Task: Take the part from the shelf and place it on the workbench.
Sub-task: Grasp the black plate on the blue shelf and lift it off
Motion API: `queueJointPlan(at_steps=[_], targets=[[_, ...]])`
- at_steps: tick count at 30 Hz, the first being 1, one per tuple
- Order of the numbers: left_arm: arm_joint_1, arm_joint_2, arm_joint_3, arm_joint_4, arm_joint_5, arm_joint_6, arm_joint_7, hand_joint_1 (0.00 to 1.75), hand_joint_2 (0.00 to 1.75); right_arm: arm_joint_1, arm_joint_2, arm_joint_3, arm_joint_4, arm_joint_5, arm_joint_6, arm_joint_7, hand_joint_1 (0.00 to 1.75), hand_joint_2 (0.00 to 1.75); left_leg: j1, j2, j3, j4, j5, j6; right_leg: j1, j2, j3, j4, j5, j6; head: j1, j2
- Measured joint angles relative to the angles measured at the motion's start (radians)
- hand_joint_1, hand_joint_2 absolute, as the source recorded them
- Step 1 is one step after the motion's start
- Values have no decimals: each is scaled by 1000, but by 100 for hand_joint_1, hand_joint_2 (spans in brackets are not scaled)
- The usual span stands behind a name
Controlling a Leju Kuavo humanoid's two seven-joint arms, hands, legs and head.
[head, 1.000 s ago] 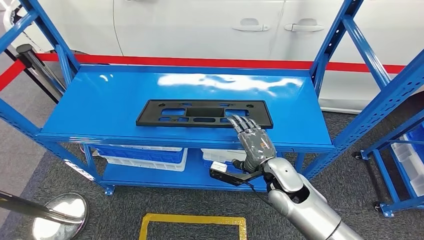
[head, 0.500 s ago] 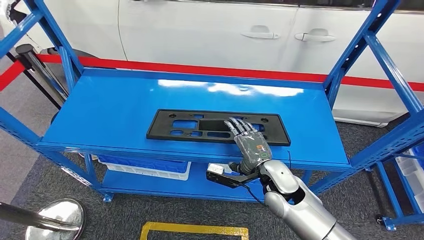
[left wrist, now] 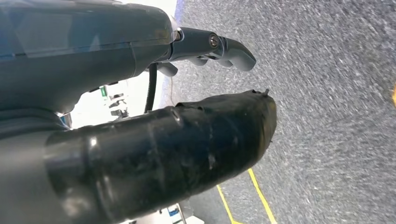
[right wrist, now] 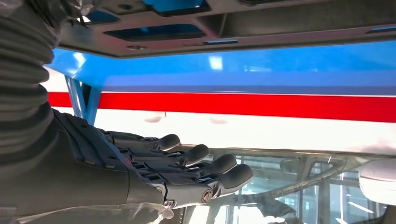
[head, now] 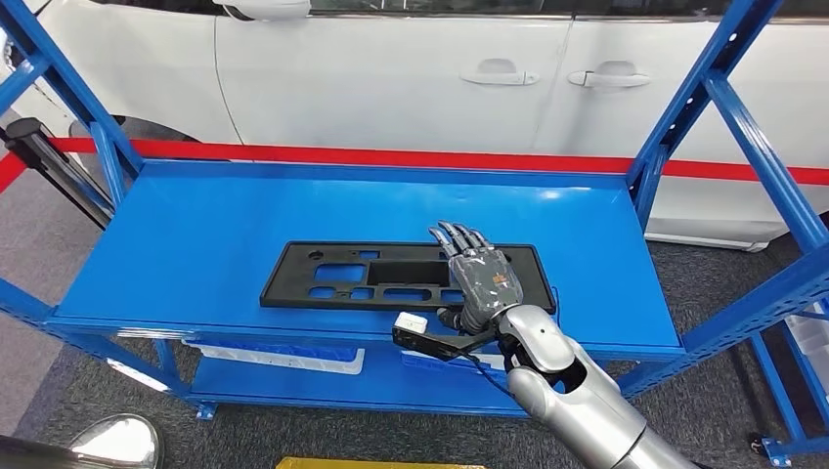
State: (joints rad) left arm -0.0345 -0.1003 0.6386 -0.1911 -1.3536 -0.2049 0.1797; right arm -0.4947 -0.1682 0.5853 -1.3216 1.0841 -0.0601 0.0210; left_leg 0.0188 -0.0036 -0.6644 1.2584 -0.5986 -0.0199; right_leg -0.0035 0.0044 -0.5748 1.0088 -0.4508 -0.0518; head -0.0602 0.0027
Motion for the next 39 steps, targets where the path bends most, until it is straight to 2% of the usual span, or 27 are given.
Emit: queueJointPlan(at_steps=[1,2,3,5,7,9,10,11,13,14,15,16,18,19,20,21,22,25,33,39], targets=[[2,1,0,0,0,0,0,0,0,0,3,1,2,0,0,0,0,175,3,0,5,-43,39,-3,-3,1,10,3,-9,4,0,0],[4,2,0,0,-1,0,0,0,0,0,5,2,3,0,0,0,0,175,6,0,21,-109,90,-4,-5,1,19,7,-19,10,0,0],[5,3,0,0,-1,0,0,0,0,0,7,2,4,0,0,0,0,175,6,0,36,-165,125,-5,-7,2,27,11,-29,16,0,0],[4,3,0,0,-2,1,0,0,0,-1,10,2,5,0,0,0,0,175,3,0,52,-222,147,7,-5,3,31,19,-45,30,0,0],[2,3,0,0,-3,1,-1,0,0,-1,12,3,7,0,0,0,0,175,1,0,57,-223,141,26,-2,3,33,25,-50,42,0,0],[3,3,0,0,-4,1,-1,0,0,-3,12,4,8,0,0,0,0,175,4,1,67,-227,145,40,-4,1,29,50,-58,50,0,0],[3,3,0,0,-5,1,-1,0,0,-5,12,4,8,1,1,0,0,175,5,1,73,-228,144,45,-6,0,13,81,-70,53,1,0],[3,3,0,0,-6,1,-2,0,0,-6,13,5,10,2,3,-1,0,175,5,1,76,-230,141,50,-8,-1,-17,134,-92,57,1,0],[1,3,0,0,-7,1,-4,0,0,-7,16,13,21,8,11,-6,0,175,3,0,80,-230,134,56,-9,-2,-97,263,-143,64,1,0],[1,3,0,0,-8,1,-6,0,0,-6,19,21,30,12,18,-9,0,175,2,-1,84,-230,130,58,-10,-2,-131,306,-155,64,1,0],[0,3,0,0,-9,2,-8,0,0,-6,21,30,41,17,28,-13,0,175,0,-2,90,-230,126,58,-9,-2,-148,316,-146,63,1,0],[0,3,0,0,-9,2,-10,0,0,-9,24,44,53,19,44,-18,0,175,-2,-2,98,-230,121,58,-8,-2,-144,284,-112,58,1,0],[0,2,0,1,-10,1,-13,0,0,-20,27,80,82,11,91,-33,0,175,-5,-2,116,-231,109,55,0,-3,-99,153,-23,38,0,0],[-1,1,0,1,-9,1,-14,0,0,-28,28,104,99,1,119,-43,0,175,-5,-3,122,-232,105,52,6,-3,-78,95,-2,27,0,0],[-2,0,1,1,-8,1,-16,0,0,-39,27,127,112,-13,143,-54,0,175,-5,-2,124,-234,102,48,12,-2,-64,58,5,17,0,0],[-3,-1,1,1,-7,1,-17,0,0,-52,27,149,124,-31,164,-65,0,175,-4,-1,126,-233,102,42,16,-2,-59,40,3,10,1,0],[-3,-1,1,1,-6,1,-19,0,0,-65,25,170,134,-52,184,-75,0,175,-5,0,128,-232,100,39,16,0,-53,31,4,16,2,0],[-4,1,5,1,-6,-1,-24,0,0,-105,18,223,154,-109,225,-92,0,175,-6,2,146,-243,89,44,13,3,-33,21,18,42,1,0],[-6,5,10,1,-6,-4,-33,0,0,-165,-5,306,174,-165,247,-95,0,175,-5,3,165,-264,85,36,14,3,-21,22,5,27,0,0],[-5,6,17,1,-4,-4,-48,0,0,-189,-33,337,174,-187,248,-92,0,175,-4,3,168,-265,85,31,15,3,-18,22,3,26,0,0]])
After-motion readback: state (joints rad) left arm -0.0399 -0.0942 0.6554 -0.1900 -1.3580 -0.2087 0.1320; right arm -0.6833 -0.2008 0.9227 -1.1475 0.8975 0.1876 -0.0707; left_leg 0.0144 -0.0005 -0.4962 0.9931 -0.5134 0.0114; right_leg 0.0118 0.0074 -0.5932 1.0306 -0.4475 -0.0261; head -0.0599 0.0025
